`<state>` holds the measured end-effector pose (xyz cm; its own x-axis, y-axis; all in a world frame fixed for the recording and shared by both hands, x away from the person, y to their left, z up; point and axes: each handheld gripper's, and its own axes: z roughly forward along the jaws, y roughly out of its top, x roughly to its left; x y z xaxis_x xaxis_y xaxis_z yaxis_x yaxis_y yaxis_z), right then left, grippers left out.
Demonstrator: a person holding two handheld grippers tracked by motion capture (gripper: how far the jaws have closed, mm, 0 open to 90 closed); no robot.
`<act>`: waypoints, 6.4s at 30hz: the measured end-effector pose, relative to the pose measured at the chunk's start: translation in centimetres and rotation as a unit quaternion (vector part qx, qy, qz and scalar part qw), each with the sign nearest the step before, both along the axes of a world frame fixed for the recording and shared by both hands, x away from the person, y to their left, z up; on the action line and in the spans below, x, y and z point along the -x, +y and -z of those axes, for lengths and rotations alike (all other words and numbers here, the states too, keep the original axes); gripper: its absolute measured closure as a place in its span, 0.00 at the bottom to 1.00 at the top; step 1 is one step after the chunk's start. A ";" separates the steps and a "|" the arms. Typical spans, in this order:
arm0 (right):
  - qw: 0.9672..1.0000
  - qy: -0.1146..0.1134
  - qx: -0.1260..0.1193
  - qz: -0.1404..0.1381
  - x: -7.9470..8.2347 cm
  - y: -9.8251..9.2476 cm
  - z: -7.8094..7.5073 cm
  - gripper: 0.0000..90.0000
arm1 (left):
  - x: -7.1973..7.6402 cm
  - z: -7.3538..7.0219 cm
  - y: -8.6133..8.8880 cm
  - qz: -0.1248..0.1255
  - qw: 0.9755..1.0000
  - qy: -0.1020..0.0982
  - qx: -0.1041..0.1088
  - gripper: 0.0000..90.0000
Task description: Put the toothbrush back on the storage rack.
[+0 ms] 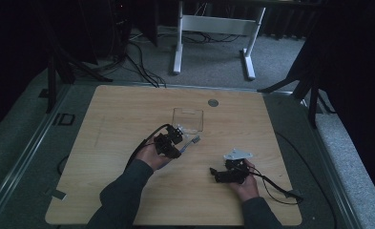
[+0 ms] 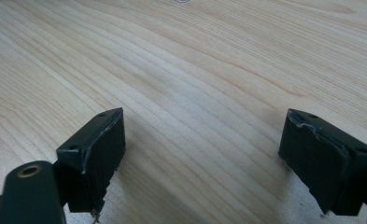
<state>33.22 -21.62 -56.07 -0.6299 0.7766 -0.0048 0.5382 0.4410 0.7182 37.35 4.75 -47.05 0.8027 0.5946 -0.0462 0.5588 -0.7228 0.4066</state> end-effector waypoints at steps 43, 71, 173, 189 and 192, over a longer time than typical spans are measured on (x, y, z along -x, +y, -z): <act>1.000 0.000 0.000 0.000 0.0 0.0 0.0 0.16 | 0.2 -1.8 1.2 -0.027 0.998 -0.039 0.046 0.92; 1.000 0.000 0.000 0.000 0.0 0.0 0.0 0.16 | 0.4 -2.5 1.6 -0.029 0.995 -0.065 0.076 0.92; 1.000 0.000 0.000 0.000 0.0 0.0 0.0 0.16 | 1.2 -4.0 1.5 -0.064 0.964 -0.168 0.195 0.92; 1.000 0.000 0.000 -0.001 0.0 0.0 0.0 0.16 | 1.1 -4.2 1.5 -0.083 0.954 -0.181 0.225 0.92; 1.000 0.000 0.000 -0.001 0.0 0.0 0.0 0.16 | 1.1 -4.2 1.6 -0.090 0.951 -0.185 0.230 0.92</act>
<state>33.26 -21.62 -56.07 -0.6307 0.7760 -0.0054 0.5374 0.4418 0.7184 36.30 6.36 -42.84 0.7021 0.7087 -0.0696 0.4142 -0.3270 0.8494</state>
